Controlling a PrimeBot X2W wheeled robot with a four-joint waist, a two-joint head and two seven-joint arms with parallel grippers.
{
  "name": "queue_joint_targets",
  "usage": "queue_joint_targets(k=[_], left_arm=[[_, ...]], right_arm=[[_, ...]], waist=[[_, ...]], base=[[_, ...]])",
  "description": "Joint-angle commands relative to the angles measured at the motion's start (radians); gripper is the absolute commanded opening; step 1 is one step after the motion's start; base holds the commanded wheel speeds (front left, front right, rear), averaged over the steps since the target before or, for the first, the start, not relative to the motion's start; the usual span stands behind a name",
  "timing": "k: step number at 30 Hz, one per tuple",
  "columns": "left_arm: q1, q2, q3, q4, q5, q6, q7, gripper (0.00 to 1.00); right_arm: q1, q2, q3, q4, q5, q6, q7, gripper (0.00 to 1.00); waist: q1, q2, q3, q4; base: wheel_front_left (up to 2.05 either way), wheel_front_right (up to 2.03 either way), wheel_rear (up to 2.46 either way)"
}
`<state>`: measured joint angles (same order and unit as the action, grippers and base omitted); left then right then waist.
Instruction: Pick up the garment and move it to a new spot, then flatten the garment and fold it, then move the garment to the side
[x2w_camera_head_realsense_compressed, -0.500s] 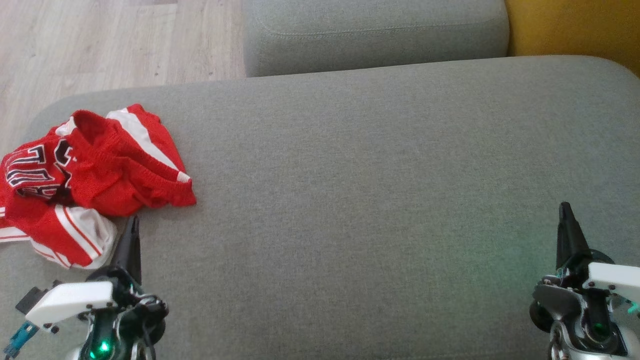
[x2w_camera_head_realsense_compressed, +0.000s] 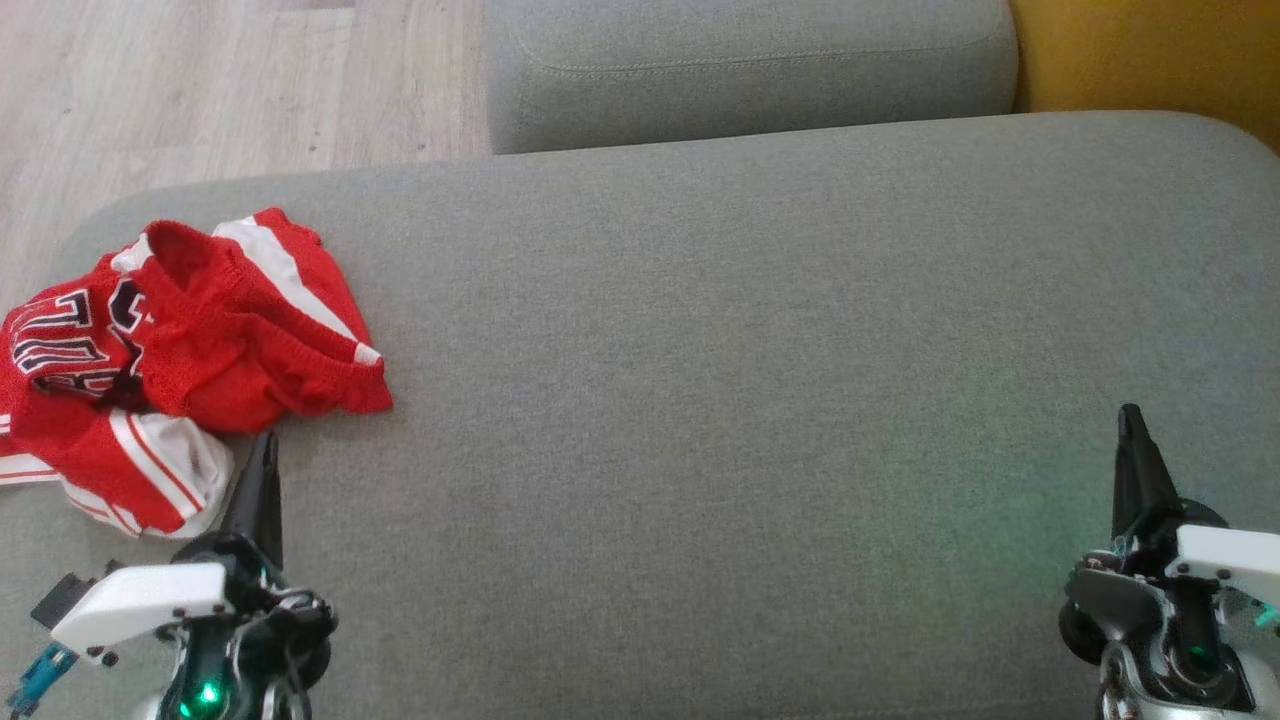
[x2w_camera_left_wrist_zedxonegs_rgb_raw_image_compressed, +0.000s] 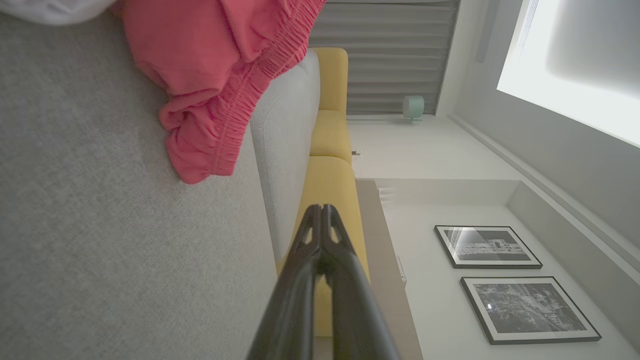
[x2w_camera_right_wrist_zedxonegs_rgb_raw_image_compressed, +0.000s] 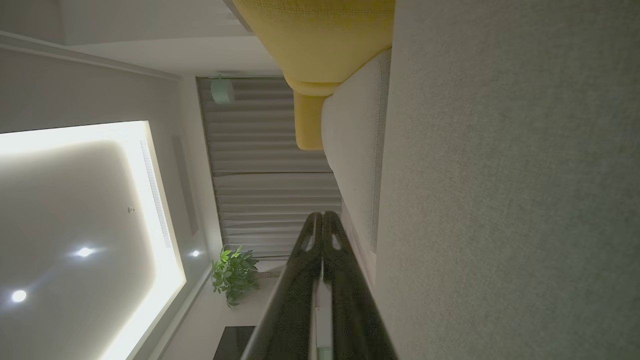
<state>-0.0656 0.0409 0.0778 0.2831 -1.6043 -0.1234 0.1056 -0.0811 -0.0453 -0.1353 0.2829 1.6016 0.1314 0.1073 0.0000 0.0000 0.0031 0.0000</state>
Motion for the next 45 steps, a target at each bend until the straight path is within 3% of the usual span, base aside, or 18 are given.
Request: queue_joint_targets(k=[1, 11, 12, 15, 34, 45], left_arm=[[-0.042, 0.009, 0.036, -0.038, -0.005, -0.007, 0.007, 0.00], [-0.042, 0.009, 0.036, -0.038, -0.005, -0.007, 0.007, 0.00], [0.000, -0.001, -0.001, 0.004, 0.000, 0.001, -0.001, 1.00], [0.018, -0.007, -0.002, 0.044, 0.000, 0.001, -0.003, 1.00], [0.005, -0.004, -0.012, 0.008, 0.002, 0.000, -0.059, 1.00], [-0.003, -0.003, -0.015, -0.034, 0.165, 0.000, -0.091, 1.00]], right_arm=[[-0.027, -0.005, 0.022, -0.038, 0.007, -0.001, 0.006, 0.00], [-0.027, -0.005, 0.022, -0.038, 0.007, -0.001, 0.006, 0.00], [0.000, 0.001, 0.001, 0.003, 0.000, 0.000, 0.000, 1.00], [0.017, 0.003, 0.003, 0.042, 0.000, 0.000, -0.001, 1.00], [-0.003, 0.000, 0.070, -0.020, -0.003, 0.000, -0.039, 1.00], [-0.020, -0.028, 0.134, -0.043, -0.074, 0.000, -0.086, 1.00]], waist=[[0.0000, 0.0000, 0.000, 0.000], [0.0000, 0.0000, 0.000, 0.000], [0.0000, 0.0000, 0.000, 0.000], [0.0000, 0.0000, 0.000, 0.000], [0.0000, 0.0000, -0.002, 0.003], [0.0000, 0.0000, -0.003, 0.002]], base=[[0.00, 0.00, 0.00], [0.00, 0.00, 0.00], [0.00, 0.00, 0.00], [0.00, 0.00, 0.00], [0.00, 0.00, 0.00], [0.00, 0.00, 0.00]])
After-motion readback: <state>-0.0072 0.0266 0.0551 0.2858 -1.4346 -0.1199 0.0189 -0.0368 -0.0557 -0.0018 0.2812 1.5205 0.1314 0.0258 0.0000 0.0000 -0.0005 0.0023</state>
